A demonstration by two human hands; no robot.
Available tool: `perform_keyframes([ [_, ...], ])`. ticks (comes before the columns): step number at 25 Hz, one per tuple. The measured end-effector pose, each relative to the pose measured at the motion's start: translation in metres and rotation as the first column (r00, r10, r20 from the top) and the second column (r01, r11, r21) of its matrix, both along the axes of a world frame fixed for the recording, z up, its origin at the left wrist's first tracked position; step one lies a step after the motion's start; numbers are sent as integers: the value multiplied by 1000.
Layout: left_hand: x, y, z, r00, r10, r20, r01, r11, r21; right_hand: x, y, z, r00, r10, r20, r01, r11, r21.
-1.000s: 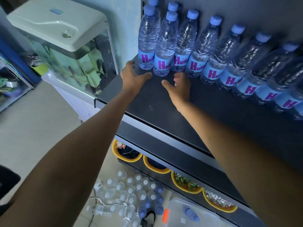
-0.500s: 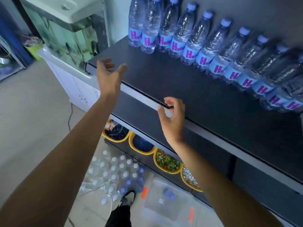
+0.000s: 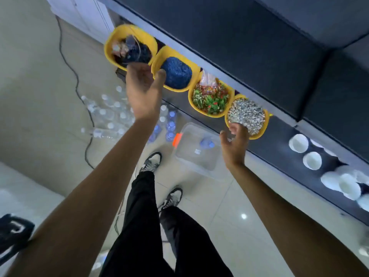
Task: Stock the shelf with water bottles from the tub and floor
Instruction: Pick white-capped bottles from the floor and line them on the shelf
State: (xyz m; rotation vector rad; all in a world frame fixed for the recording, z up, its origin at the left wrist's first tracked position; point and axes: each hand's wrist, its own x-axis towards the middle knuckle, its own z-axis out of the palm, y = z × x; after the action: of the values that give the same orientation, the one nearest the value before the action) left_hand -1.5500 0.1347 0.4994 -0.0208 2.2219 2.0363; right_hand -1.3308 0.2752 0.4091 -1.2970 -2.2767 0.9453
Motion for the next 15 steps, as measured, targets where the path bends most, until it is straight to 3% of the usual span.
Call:
perform_keyframes([
  [10, 57, 40, -308, 969, -240, 50, 246, 948, -202, 72, 0, -285, 884, -123, 452, 240, 947, -212],
  [13, 72, 61, -390, 926, -377, 35, 371, 888, -273, 72, 10, -358, 825, -188, 533, 376, 886, -270],
  [15, 91, 75, -445, 843, -537, 32, 518, 796, -314, 67, 21, -400, 813, -248, 527, 459, 829, -319],
])
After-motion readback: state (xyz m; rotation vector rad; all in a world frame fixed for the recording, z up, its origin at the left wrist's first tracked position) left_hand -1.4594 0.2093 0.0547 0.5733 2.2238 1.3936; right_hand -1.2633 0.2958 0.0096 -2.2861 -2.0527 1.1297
